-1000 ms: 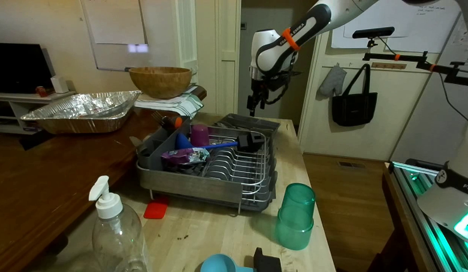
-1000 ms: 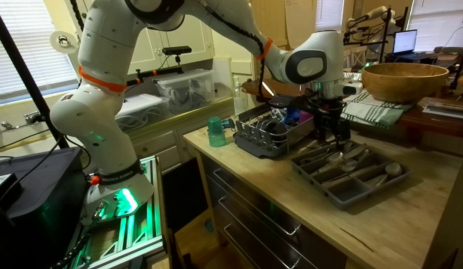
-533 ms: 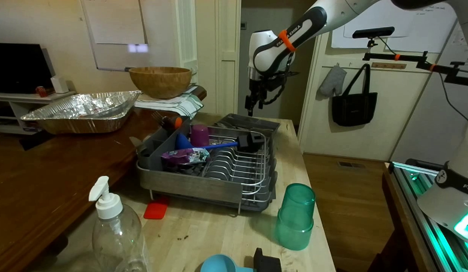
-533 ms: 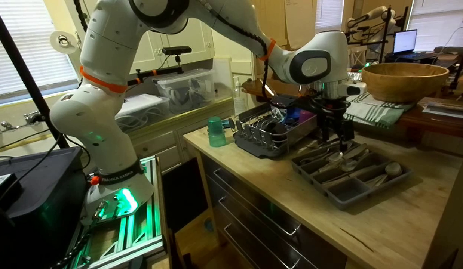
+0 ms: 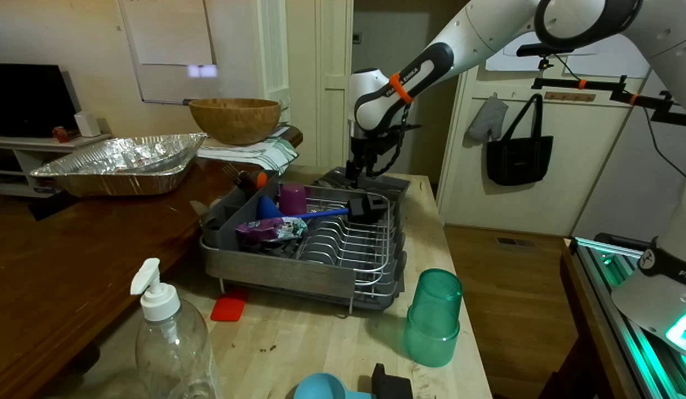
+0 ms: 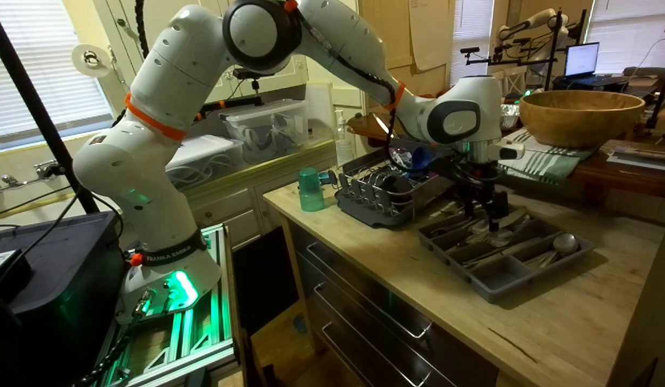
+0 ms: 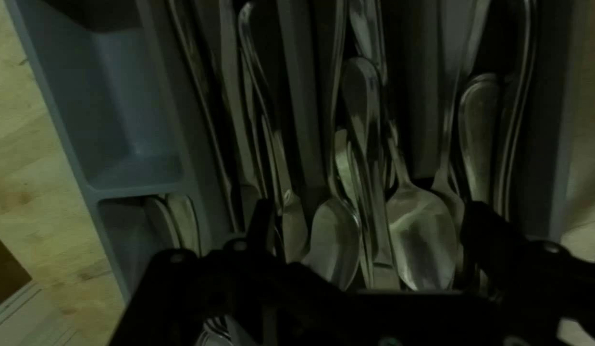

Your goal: Put the fork in the drying rack

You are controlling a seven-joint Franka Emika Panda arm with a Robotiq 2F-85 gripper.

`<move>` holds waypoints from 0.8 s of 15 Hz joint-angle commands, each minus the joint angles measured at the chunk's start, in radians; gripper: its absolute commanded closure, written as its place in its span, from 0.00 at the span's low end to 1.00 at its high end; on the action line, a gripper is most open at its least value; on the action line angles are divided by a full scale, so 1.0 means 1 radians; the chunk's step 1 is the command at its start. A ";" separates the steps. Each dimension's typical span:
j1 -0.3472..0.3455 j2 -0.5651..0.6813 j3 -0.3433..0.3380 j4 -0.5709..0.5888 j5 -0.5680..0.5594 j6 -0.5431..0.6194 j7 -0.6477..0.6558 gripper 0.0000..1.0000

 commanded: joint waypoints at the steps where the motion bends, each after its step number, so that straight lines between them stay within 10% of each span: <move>1: 0.000 0.148 -0.003 0.188 0.005 -0.073 0.035 0.10; 12: -0.011 0.266 -0.002 0.398 0.006 -0.169 0.048 0.00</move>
